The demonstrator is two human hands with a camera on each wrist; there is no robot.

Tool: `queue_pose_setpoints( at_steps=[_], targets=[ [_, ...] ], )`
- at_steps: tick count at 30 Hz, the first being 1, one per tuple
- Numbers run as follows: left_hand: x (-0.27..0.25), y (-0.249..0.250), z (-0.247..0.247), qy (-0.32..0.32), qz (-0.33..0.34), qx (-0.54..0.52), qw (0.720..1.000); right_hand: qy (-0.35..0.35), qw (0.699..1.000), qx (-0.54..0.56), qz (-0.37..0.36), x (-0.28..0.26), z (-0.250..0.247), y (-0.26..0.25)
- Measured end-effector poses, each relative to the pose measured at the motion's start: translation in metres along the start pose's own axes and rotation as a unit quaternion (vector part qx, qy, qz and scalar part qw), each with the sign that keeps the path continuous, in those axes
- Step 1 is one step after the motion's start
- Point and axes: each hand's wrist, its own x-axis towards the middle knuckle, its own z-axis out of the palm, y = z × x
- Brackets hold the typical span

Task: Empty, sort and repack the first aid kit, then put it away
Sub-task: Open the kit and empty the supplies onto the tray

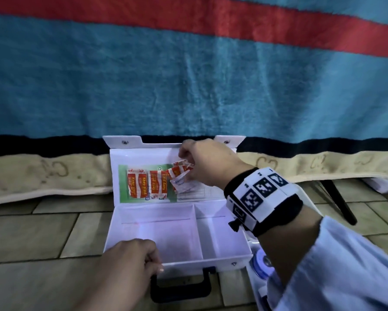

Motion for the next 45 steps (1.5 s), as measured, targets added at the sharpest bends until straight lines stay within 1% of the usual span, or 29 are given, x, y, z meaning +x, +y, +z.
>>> queue_pose_setpoints(
  at_steps=[3, 5, 6, 8, 11, 13, 14, 16, 18, 20, 22, 23, 25, 27, 30, 31, 32, 35, 36, 37, 39, 41, 43, 44, 45],
  targets=[
    [0.001, -0.002, 0.0, 0.006, 0.008, 0.004, 1.0, -0.024, 0.998, -0.055, -0.017, 0.002, 0.005, -0.009],
    [0.001, -0.003, 0.001, 0.004, 0.013, 0.008, 1.0, -0.03, 0.998, -0.048, 0.0, 0.002, 0.006, -0.012],
    [0.002, -0.004, 0.001, 0.002, 0.013, 0.009, 1.0, -0.022, 0.998, -0.052, 0.007, 0.001, 0.006, -0.013],
    [0.002, -0.005, 0.001, -0.005, 0.013, 0.009, 1.0, 0.023, 0.997, -0.072, 0.014, -0.003, 0.005, -0.011],
    [0.004, -0.006, 0.001, -0.018, 0.02, 0.016, 1.0, 0.13, 0.989, -0.056, 0.03, -0.015, 0.0, -0.004],
    [0.005, -0.005, -0.002, -0.027, 0.022, 0.022, 0.999, 0.22, 0.974, -0.033, 0.033, -0.025, -0.005, 0.002],
    [0.006, -0.003, -0.004, -0.028, 0.024, 0.024, 0.999, 0.254, 0.966, -0.01, 0.048, -0.033, -0.009, 0.005],
    [0.005, 0.005, -0.009, -0.023, 0.039, 0.041, 0.998, 0.29, 0.951, 0.041, 0.102, -0.056, -0.017, 0.01],
    [0.003, 0.02, -0.014, 0.0, 0.082, 0.03, 0.996, 0.292, 0.935, 0.12, 0.162, -0.085, -0.023, 0.019],
    [-0.002, 0.047, -0.02, 0.021, 0.123, -0.069, 0.99, 0.273, 0.908, 0.253, 0.193, -0.118, -0.024, 0.027],
    [-0.007, 0.08, -0.021, 0.016, 0.146, -0.188, 0.971, 0.233, 0.873, 0.372, 0.21, -0.153, -0.017, 0.036],
    [-0.01, 0.096, -0.017, -0.001, 0.152, -0.237, 0.96, 0.216, 0.859, 0.41, 0.219, -0.171, -0.011, 0.042],
    [-0.016, 0.125, 0.0, -0.068, 0.154, -0.303, 0.938, 0.19, 0.831, 0.464, 0.241, -0.208, 0.002, 0.05],
    [-0.021, 0.149, 0.026, -0.131, 0.165, -0.36, 0.909, 0.172, 0.814, 0.483, 0.272, -0.242, 0.014, 0.058],
    [-0.025, 0.177, 0.062, -0.204, 0.14, -0.405, 0.88, 0.16, 0.789, 0.502, 0.314, -0.281, 0.03, 0.073],
    [-0.027, 0.185, 0.071, -0.218, 0.133, -0.407, 0.877, 0.155, 0.778, 0.517, 0.323, -0.29, 0.033, 0.077],
    [-0.028, 0.191, 0.077, -0.218, 0.131, -0.4, 0.88, 0.156, 0.761, 0.537, 0.33, -0.296, 0.034, 0.081],
    [-0.03, 0.206, 0.093, -0.191, 0.123, -0.377, 0.898, 0.2, 0.687, 0.606, 0.348, -0.31, 0.039, 0.095],
    [-0.031, 0.21, 0.098, -0.185, 0.115, -0.376, 0.901, 0.212, 0.669, 0.619, 0.352, -0.314, 0.04, 0.099],
    [-0.032, 0.215, 0.104, -0.181, 0.108, -0.376, 0.902, 0.222, 0.658, 0.625, 0.357, -0.317, 0.043, 0.104],
    [-0.036, 0.218, 0.109, -0.172, 0.092, -0.382, 0.903, 0.235, 0.65, 0.62, 0.372, -0.321, 0.046, 0.11],
    [-0.04, 0.22, 0.114, -0.163, 0.07, -0.391, 0.903, 0.266, 0.652, 0.592, 0.391, -0.331, 0.05, 0.122],
    [-0.041, 0.218, 0.117, -0.14, 0.053, -0.387, 0.91, 0.301, 0.656, 0.557, 0.411, -0.343, 0.052, 0.138],
    [-0.04, 0.216, 0.118, -0.12, 0.044, -0.382, 0.915, 0.305, 0.67, 0.528, 0.424, -0.35, 0.054, 0.146],
    [-0.04, 0.213, 0.119, -0.102, 0.035, -0.376, 0.92, 0.296, 0.693, 0.493, 0.434, -0.357, 0.057, 0.153]
  ],
)
